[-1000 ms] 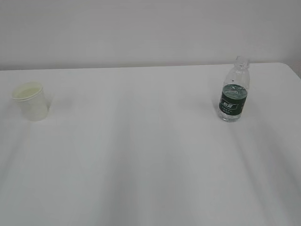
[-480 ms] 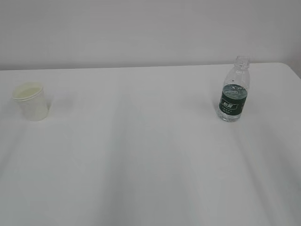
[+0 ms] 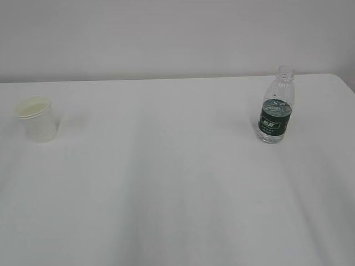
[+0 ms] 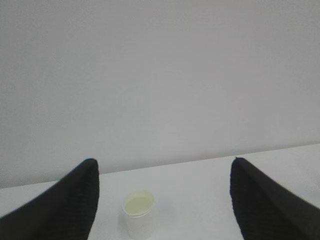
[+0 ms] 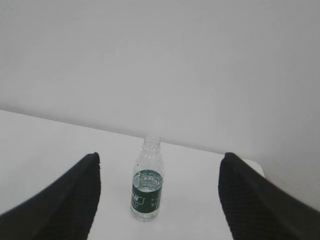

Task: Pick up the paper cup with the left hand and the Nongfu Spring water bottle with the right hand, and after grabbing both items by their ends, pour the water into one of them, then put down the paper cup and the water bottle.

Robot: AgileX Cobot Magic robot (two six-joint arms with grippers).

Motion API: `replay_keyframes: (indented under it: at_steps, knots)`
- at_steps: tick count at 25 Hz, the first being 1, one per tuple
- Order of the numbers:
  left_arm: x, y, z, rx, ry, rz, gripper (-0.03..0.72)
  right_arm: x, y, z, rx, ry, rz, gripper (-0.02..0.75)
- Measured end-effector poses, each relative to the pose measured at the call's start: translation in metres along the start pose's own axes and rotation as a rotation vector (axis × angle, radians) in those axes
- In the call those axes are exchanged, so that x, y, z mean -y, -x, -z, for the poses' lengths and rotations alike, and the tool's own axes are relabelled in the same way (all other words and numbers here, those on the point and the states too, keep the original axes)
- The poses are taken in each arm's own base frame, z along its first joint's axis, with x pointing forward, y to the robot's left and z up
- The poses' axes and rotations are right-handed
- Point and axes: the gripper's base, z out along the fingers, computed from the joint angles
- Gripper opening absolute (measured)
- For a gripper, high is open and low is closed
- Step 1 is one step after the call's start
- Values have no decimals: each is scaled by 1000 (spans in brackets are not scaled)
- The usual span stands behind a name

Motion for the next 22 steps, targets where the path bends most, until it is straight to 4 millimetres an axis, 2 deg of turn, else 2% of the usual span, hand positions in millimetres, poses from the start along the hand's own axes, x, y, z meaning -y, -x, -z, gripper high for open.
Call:
replay_keyframes:
  at_steps: [6, 13, 22]
  knots:
    - [-2, 1, 10, -117, 16, 5, 587, -1, -8, 20, -44, 1, 21, 561]
    - [-3, -15, 14, -304, 29, 11, 587, -1, -20, 35, -156, -7, 11, 561]
    - [0, -24, 18, -409, 2, 48, 587, 4, -40, 53, -315, -81, -58, 561]
